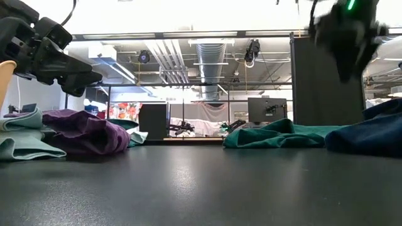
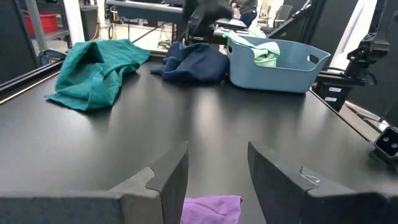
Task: Sort microfiber towel by color & place in baskets
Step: Put the dark blue microfiber towel into the yellow bin
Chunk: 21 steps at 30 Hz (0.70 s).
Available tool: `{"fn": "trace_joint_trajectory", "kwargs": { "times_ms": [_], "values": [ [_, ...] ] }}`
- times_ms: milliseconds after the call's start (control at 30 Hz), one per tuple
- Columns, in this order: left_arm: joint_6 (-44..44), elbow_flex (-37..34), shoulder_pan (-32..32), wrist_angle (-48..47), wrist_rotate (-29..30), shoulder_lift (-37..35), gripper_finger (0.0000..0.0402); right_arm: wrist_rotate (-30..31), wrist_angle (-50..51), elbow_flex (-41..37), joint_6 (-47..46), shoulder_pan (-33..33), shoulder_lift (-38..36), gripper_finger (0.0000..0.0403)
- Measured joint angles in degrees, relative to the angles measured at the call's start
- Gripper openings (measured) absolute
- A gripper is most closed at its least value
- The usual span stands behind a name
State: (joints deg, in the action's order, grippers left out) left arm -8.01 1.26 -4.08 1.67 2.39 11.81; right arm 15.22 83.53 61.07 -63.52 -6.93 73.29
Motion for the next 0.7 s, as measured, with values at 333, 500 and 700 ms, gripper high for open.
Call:
{"fn": "trace_joint_trajectory", "kwargs": {
  "times_ms": [333, 500, 700],
  "values": [
    [0.0, 0.0, 0.0, 0.0, 0.0, 0.0, 0.0151, -10.15, -5.16, -14.24, 6.57, 13.58, 3.52, 0.0277],
    [3.34, 0.0, 0.0, 3.25, 0.02, 0.0, 0.0151, -14.41, -16.88, -16.1, 8.24, 12.62, 7.33, 0.0269],
    [4.5, 0.0, 0.0, 4.33, 0.02, -0.02, 0.0151, -18.47, -42.03, -15.8, 14.99, 12.58, 14.39, 0.0265]
  ]
}}
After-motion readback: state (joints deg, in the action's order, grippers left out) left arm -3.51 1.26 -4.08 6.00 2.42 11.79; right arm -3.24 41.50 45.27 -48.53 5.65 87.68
